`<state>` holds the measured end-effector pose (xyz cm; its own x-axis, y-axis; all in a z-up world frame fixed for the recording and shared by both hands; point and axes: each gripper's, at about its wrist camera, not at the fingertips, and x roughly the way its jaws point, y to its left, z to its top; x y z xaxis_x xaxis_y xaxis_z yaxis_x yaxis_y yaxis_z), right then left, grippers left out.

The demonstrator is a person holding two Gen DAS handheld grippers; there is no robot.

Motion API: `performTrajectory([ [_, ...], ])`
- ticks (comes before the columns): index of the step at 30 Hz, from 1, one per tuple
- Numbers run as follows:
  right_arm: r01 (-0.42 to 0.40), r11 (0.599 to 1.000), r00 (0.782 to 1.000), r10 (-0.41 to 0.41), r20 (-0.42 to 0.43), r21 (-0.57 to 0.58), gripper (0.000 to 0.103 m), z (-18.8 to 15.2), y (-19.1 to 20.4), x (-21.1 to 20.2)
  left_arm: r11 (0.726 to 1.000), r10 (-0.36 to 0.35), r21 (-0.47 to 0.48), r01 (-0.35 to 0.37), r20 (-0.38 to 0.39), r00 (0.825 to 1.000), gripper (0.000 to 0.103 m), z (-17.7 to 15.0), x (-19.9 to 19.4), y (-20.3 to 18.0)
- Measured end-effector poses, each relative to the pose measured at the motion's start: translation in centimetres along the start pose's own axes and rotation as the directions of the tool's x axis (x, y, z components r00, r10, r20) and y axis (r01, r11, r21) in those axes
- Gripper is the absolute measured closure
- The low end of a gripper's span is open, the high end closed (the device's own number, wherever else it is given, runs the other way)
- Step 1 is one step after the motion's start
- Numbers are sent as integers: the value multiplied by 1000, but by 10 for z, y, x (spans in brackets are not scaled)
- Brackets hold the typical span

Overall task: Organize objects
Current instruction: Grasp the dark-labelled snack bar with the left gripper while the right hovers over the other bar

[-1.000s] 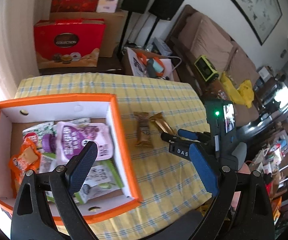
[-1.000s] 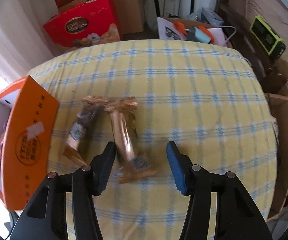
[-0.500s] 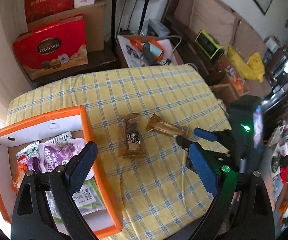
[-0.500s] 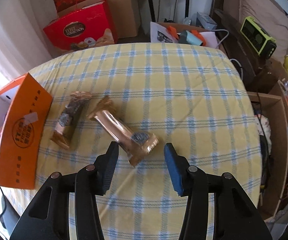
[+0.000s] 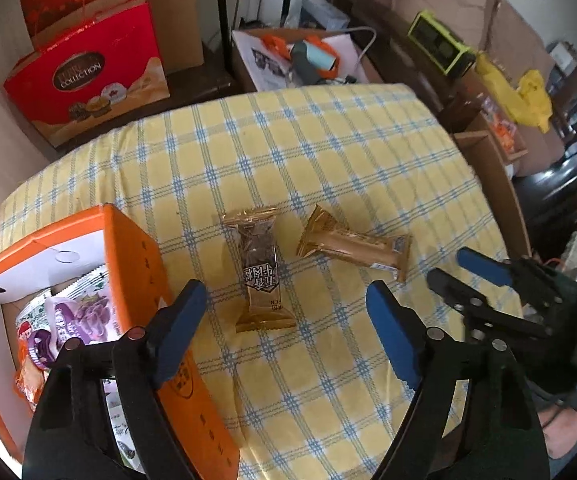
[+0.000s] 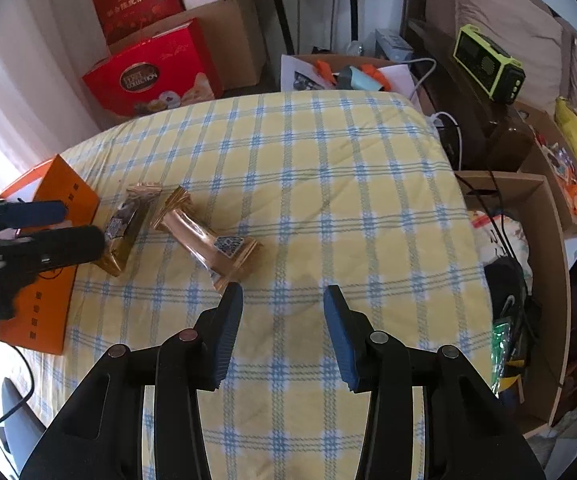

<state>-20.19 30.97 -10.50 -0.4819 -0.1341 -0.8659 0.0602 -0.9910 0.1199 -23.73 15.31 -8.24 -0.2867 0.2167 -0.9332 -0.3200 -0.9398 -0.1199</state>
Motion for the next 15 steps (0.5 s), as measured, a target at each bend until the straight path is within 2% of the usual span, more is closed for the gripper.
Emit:
performTrajectory([
  [7,-42,999,999,41,32,24,60,2,-3,-12,998,61,34,-60,-29,998,47,4,14,-4],
  [11,-43,999,998,42,57,22,60,7,-2,-16,989,126,84,-125,-10,992,49,2,13,-15],
  [15,-47,998,997,45,68,29,60,10,-2,-17,985,142,105,-139,-17,990,50,6,18,-21],
])
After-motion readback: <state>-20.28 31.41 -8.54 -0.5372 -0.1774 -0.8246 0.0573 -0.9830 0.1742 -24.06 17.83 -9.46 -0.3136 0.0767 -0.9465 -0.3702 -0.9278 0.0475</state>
